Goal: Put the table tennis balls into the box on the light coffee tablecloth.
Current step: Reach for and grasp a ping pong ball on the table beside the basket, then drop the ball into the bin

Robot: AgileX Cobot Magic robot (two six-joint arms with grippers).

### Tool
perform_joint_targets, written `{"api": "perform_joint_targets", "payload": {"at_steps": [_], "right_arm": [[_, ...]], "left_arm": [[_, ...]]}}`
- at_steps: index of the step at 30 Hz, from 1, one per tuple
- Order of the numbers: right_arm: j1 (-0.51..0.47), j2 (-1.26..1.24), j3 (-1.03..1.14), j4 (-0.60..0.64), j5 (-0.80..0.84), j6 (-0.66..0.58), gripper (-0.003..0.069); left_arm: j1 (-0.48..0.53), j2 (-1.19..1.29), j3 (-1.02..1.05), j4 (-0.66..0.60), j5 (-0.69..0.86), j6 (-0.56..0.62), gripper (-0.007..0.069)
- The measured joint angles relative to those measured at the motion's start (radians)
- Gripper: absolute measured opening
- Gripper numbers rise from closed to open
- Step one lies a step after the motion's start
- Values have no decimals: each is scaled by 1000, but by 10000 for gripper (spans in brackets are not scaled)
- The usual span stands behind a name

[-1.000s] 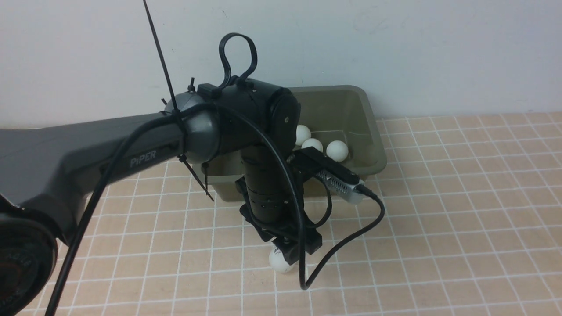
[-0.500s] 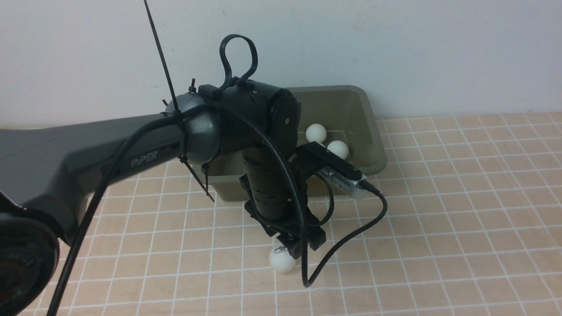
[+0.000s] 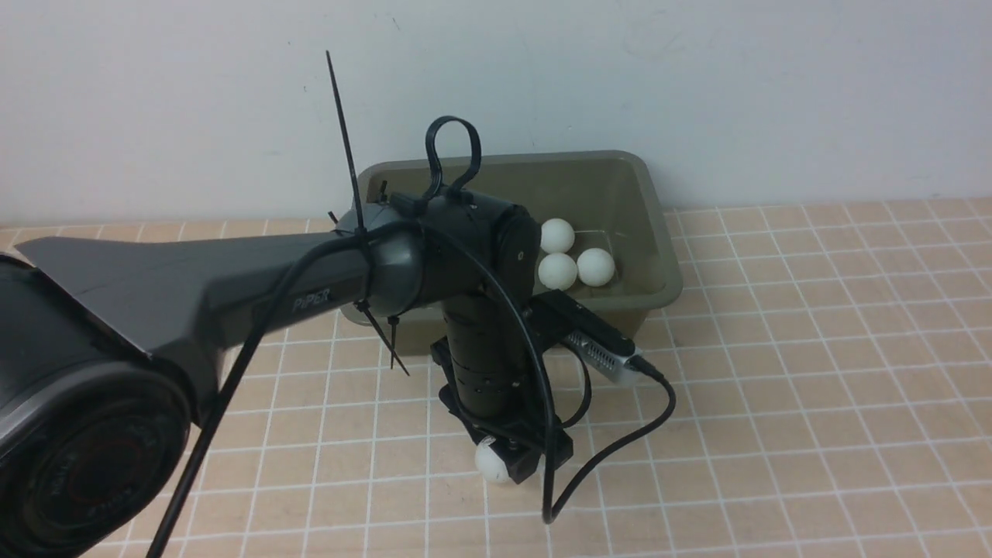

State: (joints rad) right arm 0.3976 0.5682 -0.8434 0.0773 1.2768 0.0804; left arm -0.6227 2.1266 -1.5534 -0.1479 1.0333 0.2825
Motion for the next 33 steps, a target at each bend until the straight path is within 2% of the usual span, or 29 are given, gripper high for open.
{"api": "perform_joint_targets", "payload": {"at_steps": [8,14,15,18,23,25,29,33], "right_arm": [[0,0,0,0,0,0,-18],[0,0,0,0,0,0,-18],[0,0,0,2,0,0,-18],[0,0,0,2,0,0,-18],[0,0,0,3,0,0,-18],[0,0,0,3,0,0,-18],[0,0,0,3,0,0,-18],[0,0,0,3,0,0,-18]], "left_arm": [[0,-5,-152,55,168,14,321],[3,-42,-372,229,181,24,321],[18,-46,-423,291,186,24,321],[58,-49,-463,330,151,-11,321],[184,-31,-466,230,28,-119,321],[251,2,-468,113,-28,-131,321],[322,64,-468,-60,-51,-65,321],[335,113,-468,-134,-45,44,331]]}}
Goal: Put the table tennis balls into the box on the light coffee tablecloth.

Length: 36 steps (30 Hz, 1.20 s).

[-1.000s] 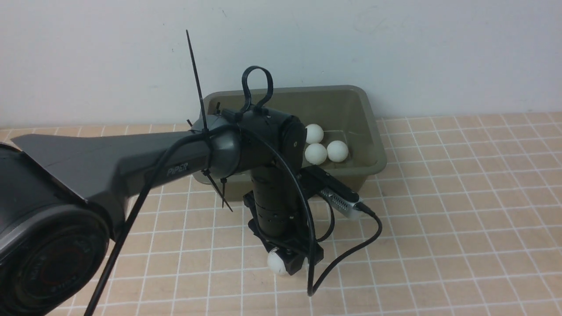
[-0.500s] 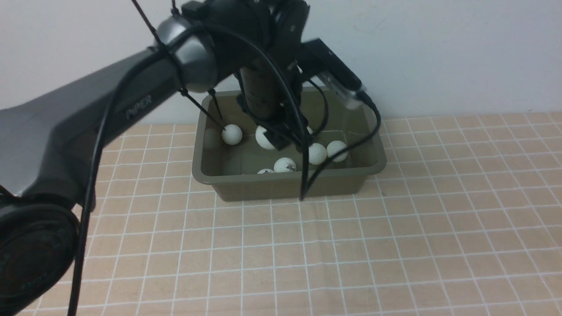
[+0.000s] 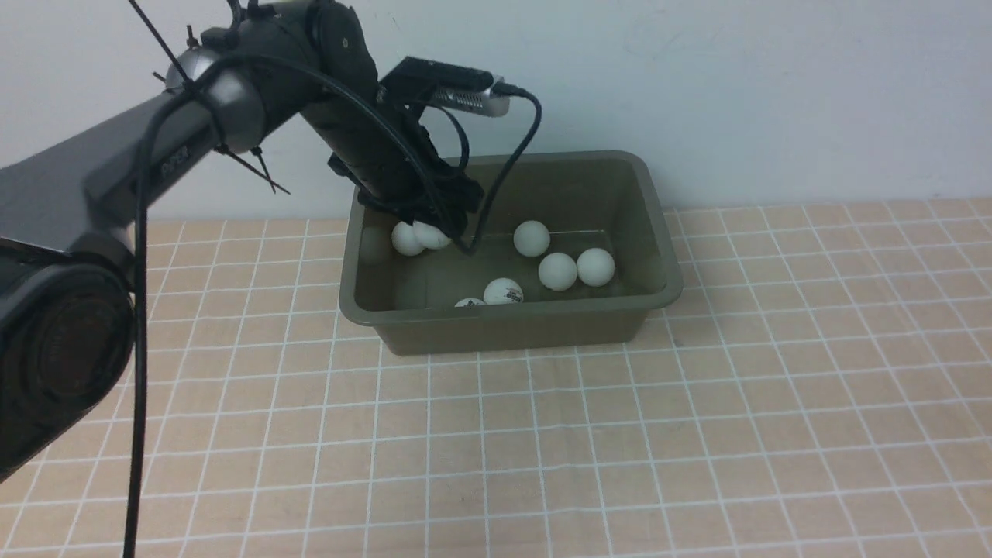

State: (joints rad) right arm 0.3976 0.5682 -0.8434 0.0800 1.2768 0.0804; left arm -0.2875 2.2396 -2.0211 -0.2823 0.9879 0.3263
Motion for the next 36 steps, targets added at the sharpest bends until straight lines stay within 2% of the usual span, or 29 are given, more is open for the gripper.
{"api": "perform_joint_targets", "payload": {"at_steps": [6,10,12,13,14,15,17,18,20,26,31,36], "right_arm": [[0,0,0,0,0,0,-18],[0,0,0,-3,0,0,-18],[0,0,0,-12,0,0,-18],[0,0,0,-13,0,0,-18],[0,0,0,-24,-3,0,-18],[0,0,0,-32,-7,0,-18],[0,0,0,-80,-42,0,-18],[0,0,0,-95,-54,0,-18],[0,0,0,-132,-82,0,-18],[0,-45,49,-208,-216,-1,-18],[0,-155,183,-247,-387,0,-18],[0,-249,334,-257,-507,3,-18]], "left_arm": [[0,27,-2,-7,2,44,441],[2,21,-49,-5,69,44,447],[2,-1,-95,11,149,44,384],[2,-4,-99,11,149,44,375],[2,-28,-115,23,193,43,299],[2,-44,-120,28,207,43,273],[2,-120,-128,45,240,43,79],[2,-151,-129,49,243,43,19],[3,-215,-131,52,249,43,-42],[3,-386,-131,50,262,43,-69],[2,-554,-122,38,266,43,-69],[2,-740,79,29,265,63,-69]]}}
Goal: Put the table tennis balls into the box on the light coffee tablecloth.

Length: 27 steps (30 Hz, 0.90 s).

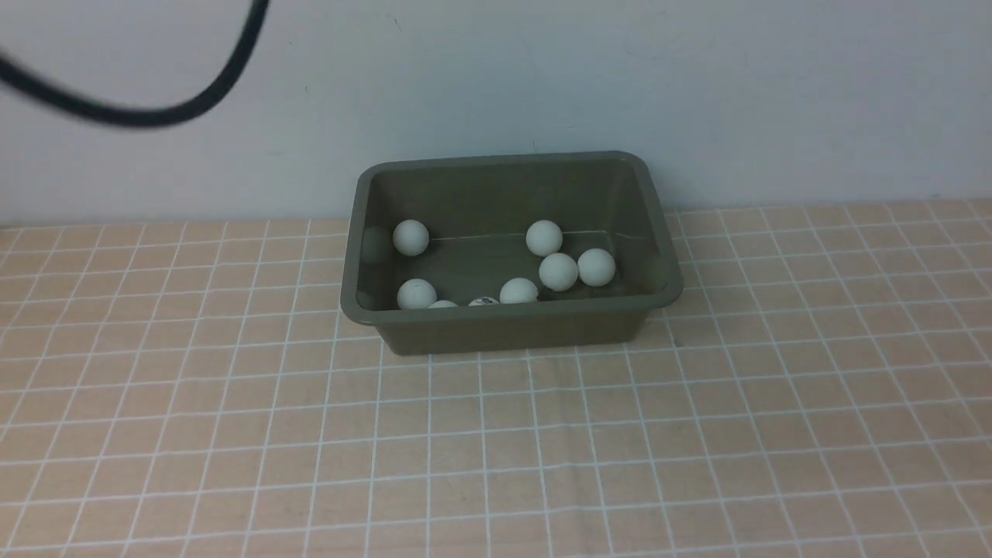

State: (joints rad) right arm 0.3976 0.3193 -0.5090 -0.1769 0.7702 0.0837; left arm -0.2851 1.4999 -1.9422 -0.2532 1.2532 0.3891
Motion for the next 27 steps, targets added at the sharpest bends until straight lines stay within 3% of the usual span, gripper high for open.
{"api": "perform_joint_targets", "payload": {"at_steps": [3,4,13,27], "right_arm": [[0,-23,40,-1,-23,1,-18],[0,-39,63,-1,-25,11,-18],[0,-60,74,-8,-68,45,-18],[0,-61,74,-10,-110,45,-18]], "left_arm": [[0,-84,150,-1,-24,5,-69],[0,-167,308,-1,-89,5,-69],[0,-653,974,-41,-448,-14,-69],[1,-1099,1475,-30,-639,-116,-69]]}}
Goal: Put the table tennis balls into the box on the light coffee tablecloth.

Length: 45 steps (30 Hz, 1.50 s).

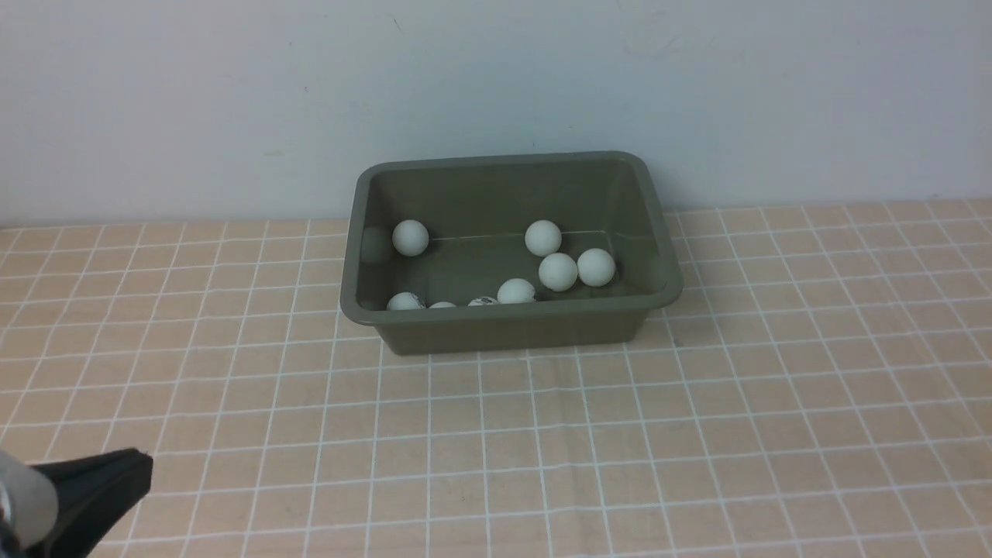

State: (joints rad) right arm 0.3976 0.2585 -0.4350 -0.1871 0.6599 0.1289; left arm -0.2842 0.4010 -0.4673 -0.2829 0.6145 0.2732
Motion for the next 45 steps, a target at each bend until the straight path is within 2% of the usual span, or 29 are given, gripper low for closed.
{"api": "perform_joint_targets", "payload": {"at_steps": [10,20,26,31,35,39,42,45], "right_arm": [[0,0,0,-20,0,0,-18],[0,0,0,-22,0,0,-18],[0,0,0,-22,0,0,-18],[0,0,0,-22,0,0,-18],[0,0,1,-22,1,2,-18],[0,-1,1,-23,6,4,-18],[0,-1,1,-23,10,3,-18],[0,-1,1,-23,12,-2,-18]], "left_arm": [[0,-99,69,1,-68,-20,-69],[0,-99,69,1,51,-23,-69],[15,-110,69,25,59,-8,-69],[213,-204,93,114,-8,45,-69],[323,-312,182,149,-81,50,-69],[362,-404,331,154,-179,43,-69],[366,-411,456,146,-314,8,-69],[367,-411,494,135,-398,-17,-69]]}}
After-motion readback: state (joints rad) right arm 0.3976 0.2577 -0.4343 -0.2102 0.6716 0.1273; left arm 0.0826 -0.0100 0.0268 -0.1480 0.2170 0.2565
